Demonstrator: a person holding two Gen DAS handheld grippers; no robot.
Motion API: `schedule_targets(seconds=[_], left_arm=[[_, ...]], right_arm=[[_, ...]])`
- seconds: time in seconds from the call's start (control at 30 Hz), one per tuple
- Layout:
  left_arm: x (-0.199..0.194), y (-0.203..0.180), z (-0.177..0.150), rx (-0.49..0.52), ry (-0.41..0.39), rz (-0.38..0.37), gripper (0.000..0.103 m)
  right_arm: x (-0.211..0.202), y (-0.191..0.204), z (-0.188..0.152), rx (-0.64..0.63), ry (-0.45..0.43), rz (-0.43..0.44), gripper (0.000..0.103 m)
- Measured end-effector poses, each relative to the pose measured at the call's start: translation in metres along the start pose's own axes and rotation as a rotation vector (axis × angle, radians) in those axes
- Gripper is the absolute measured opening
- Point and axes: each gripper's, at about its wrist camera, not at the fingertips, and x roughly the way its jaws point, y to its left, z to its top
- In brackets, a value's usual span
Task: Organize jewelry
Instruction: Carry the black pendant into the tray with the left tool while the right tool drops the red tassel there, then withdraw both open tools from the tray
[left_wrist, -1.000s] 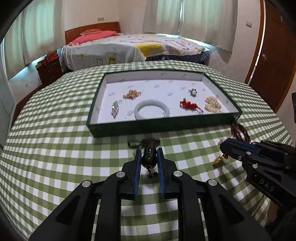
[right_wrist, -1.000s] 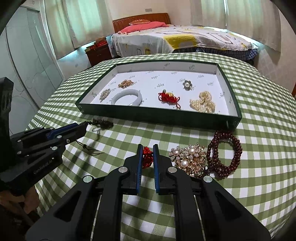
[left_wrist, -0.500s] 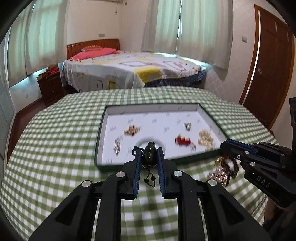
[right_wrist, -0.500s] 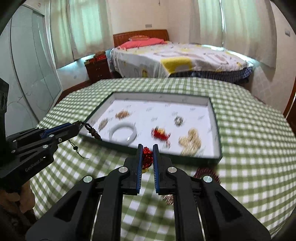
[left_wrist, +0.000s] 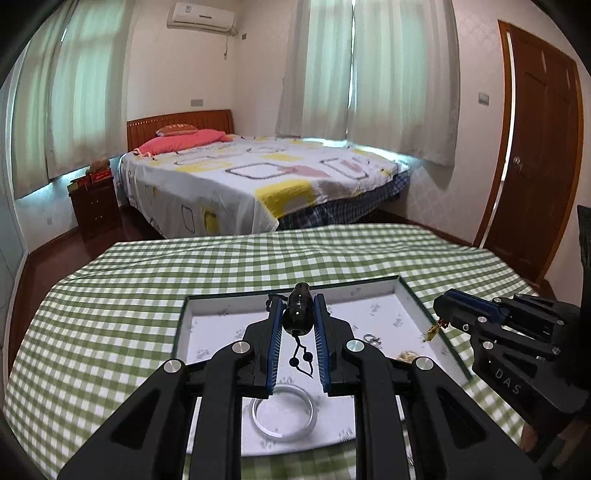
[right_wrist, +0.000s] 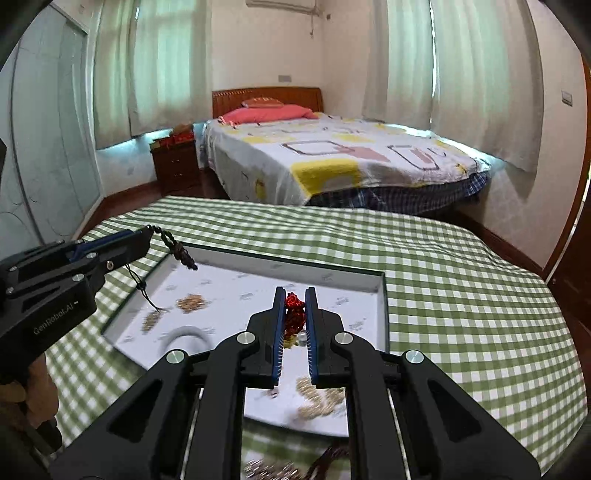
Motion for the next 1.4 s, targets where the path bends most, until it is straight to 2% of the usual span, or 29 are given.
schedule_targets(seconds=[0.33, 0.43, 0.73, 0.77, 0.8, 0.83, 0.87, 0.93, 1.2, 1.4], left_arm=[[0.088, -0.001, -0.026, -0.036, 0.202, 0.033, 0.018], [0.099, 0.0, -0.032, -0.031, 0.239, 0.045, 0.018], [0.119, 0.001, -0.043, -0.046, 0.331, 0.056, 0.018], [0.119, 0.001, -0.044, -0.046, 0.331, 0.059, 0.018], [0.119, 0.0, -0.044, -0.044, 0.329, 0.062, 0.02], [0.118, -0.001, -0.045, -0.04, 0.327, 0.065, 0.022], [0.118, -0.002, -0.045, -0.036, 0.327, 0.065, 0.024], [0.116, -0.003, -0.044, -0.035, 0.322, 0.069, 0.037], [0.089, -0.006, -0.041, -0.055, 0.271, 0.068, 0.049], [0.055, -0.004, -0.042, -0.074, 0.218, 0.078, 0.05]], right_arm=[[0.081, -0.024, -0.021, 0.008, 0.166, -0.011, 0.011], [0.094, -0.026, -0.026, 0.007, 0.206, -0.004, 0.011], [0.104, -0.032, -0.027, 0.009, 0.227, 0.005, 0.015], [0.105, -0.032, -0.026, 0.008, 0.227, 0.005, 0.018], [0.104, -0.032, -0.027, 0.011, 0.225, 0.007, 0.029], [0.104, -0.033, -0.027, 0.015, 0.222, 0.009, 0.035], [0.103, -0.033, -0.027, 0.017, 0.22, 0.009, 0.036], [0.099, -0.033, -0.026, 0.016, 0.212, 0.007, 0.036], [0.06, -0.037, -0.017, 0.026, 0.142, 0.002, 0.036], [0.027, -0.042, -0.019, 0.029, 0.117, -0.009, 0.036]])
